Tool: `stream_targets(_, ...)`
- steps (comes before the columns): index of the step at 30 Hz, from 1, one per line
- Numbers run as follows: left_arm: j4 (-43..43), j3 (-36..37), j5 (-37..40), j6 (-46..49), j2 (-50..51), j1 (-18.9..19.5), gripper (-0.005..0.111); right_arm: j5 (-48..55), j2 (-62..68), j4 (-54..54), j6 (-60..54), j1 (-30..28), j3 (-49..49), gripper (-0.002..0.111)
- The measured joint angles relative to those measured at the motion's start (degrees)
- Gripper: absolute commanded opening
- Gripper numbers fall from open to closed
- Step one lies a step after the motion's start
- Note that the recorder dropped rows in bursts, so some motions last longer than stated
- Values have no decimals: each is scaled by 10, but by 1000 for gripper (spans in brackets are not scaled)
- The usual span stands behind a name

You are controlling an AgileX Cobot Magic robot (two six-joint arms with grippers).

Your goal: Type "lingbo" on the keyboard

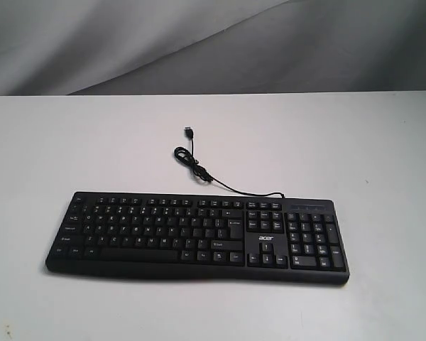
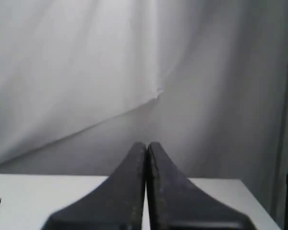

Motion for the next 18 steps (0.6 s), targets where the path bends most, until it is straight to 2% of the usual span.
stream_targets(6,0,0,0,0,0,0,1,-100,-1,0,14,0,0,0)
stream_targets(9,0,0,0,0,0,0,1,-232,-1,2,132,0,0,0)
stream_targets(12,0,0,0,0,0,0,1,-294,4,-14,190,0,-24,0)
stream_targets(15,0,0,0,0,0,0,1,-277,58,-44,240,0,-109,0)
stream_targets(18,0,0,0,0,0,0,1,-183,161,-105,293,0,-225,0)
